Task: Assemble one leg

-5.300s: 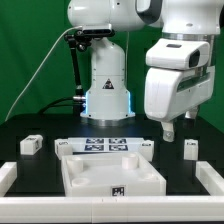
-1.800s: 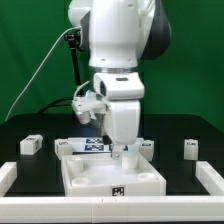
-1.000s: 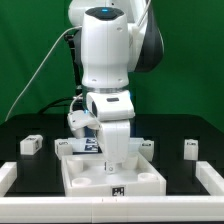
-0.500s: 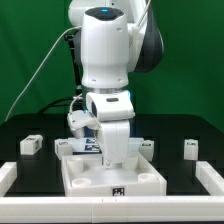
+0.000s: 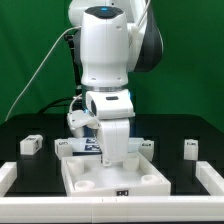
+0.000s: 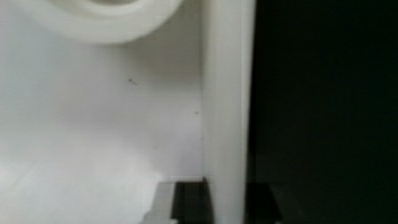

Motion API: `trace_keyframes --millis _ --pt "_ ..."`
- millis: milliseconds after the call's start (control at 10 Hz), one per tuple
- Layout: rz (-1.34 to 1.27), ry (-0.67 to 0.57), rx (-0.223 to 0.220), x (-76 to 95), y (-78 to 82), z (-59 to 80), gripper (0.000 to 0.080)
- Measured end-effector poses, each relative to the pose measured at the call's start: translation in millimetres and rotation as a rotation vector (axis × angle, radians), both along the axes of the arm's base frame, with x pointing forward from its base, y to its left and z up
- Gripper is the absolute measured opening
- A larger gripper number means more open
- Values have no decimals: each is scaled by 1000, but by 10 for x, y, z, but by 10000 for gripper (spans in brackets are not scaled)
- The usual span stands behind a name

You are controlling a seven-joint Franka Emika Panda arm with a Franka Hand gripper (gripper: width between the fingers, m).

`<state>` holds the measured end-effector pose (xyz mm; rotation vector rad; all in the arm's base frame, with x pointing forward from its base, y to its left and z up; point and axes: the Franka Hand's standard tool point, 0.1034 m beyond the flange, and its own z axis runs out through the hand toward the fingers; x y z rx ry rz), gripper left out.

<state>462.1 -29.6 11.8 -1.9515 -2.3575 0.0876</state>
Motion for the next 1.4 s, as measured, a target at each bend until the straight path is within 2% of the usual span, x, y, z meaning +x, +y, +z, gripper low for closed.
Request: trace_keyframes --millis 300,700,1000,1200,1400 --pt "-42 2 -2 -10 47 -5 67" --pt "-189 0 5 23 496 -10 67" --pt "-201 -16 23 182 915 3 67" --pt "-181 -32 36 234 1012 -6 67" --pt "-169 -36 39 256 1007 7 67"
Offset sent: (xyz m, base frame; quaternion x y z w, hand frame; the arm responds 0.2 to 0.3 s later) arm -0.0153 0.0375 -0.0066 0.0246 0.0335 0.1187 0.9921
